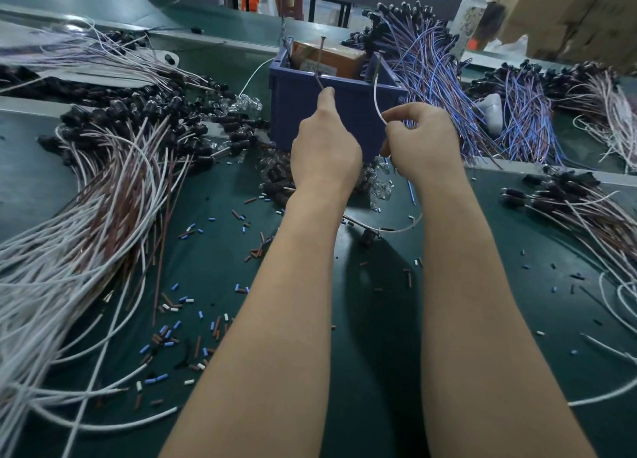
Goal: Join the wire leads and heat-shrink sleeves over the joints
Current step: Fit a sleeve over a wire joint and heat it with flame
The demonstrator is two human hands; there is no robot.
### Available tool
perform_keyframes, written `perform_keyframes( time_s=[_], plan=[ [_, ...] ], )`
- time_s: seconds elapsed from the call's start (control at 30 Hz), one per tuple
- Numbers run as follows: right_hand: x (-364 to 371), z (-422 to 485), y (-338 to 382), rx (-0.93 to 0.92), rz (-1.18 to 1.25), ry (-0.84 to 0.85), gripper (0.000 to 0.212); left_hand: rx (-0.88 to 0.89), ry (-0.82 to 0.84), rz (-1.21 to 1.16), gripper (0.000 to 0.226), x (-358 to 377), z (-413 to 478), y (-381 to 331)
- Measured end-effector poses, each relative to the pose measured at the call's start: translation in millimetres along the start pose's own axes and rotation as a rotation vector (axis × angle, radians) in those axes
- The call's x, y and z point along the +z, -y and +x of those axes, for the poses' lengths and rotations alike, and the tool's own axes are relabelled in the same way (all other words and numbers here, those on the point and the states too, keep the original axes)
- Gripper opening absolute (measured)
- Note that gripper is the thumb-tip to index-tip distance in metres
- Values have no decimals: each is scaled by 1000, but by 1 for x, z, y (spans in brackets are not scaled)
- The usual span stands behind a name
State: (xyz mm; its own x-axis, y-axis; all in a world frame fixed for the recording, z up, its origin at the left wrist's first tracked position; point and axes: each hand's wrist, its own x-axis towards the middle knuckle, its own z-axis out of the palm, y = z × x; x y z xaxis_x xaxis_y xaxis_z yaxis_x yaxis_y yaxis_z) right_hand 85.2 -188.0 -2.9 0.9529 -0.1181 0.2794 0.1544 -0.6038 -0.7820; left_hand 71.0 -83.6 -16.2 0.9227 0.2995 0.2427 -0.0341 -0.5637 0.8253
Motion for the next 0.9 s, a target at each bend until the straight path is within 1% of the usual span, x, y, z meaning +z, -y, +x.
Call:
perform_keyframes(
  time_s=[0.37,0.67,0.77,0.9],
  plan=[
    [0,-1,0,-4,4,7,25,-2,20,5,61,2,2,2],
    [1,0,-1,7,7,14,25,-31,-18,-40,59,2,0,3],
    [1,0,-1,10,4,16,28,-20,-61,-37,61,2,-4,2],
    [1,1,-1,1,-13,13,28,16,-187,-80,61,0,-7,1]
  ],
)
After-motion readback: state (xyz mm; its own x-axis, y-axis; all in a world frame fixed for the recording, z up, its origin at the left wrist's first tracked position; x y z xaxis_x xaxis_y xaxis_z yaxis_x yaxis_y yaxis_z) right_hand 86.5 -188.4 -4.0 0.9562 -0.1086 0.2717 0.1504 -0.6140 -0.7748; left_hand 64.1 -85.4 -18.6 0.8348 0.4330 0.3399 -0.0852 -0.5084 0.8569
